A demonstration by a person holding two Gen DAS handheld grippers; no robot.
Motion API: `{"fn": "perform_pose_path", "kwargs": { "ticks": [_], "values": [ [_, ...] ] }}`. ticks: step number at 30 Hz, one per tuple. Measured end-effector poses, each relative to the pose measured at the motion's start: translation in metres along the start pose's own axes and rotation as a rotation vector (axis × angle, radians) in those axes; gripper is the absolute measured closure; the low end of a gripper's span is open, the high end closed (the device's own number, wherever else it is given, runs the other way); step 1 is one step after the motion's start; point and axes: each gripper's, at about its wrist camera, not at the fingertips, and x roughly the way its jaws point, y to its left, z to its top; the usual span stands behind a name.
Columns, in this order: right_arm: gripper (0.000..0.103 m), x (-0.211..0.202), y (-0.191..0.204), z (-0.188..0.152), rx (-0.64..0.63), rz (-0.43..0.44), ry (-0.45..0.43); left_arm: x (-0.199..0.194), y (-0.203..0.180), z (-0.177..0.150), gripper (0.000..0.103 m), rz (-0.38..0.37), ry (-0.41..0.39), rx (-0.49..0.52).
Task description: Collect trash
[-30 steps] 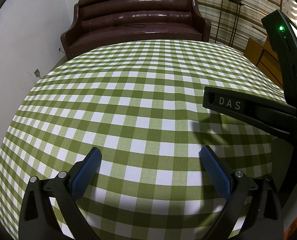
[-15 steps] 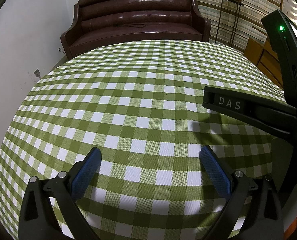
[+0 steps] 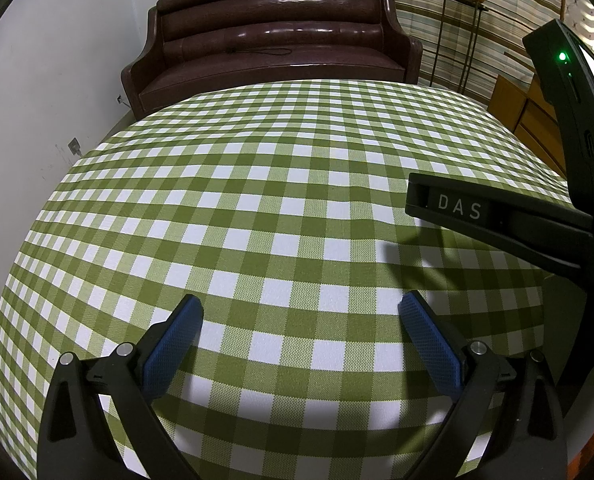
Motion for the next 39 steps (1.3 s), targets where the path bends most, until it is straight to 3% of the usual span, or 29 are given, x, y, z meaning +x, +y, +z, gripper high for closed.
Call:
{"fn": "perform_pose_path", "kwargs": {
  "ticks": [31, 36, 39],
  "values": [
    [0.004, 0.007, 0.008, 0.006, 0.021, -0.011, 0.006, 0.0, 0.001, 0.0, 0.006, -0.001, -0.001, 0.001],
    [0.004, 0.016, 0.021, 0.018, -0.12, 0.084, 0.086, 0.004, 0.0, 0.003, 0.005, 0.004, 0.0, -0.003],
    [0.004, 0.003, 0.023, 0.015, -0.096, 0.133, 0.08, 0.004, 0.001, 0.003, 0.005, -0.016, 0.009, 0.024]
  ]
}}
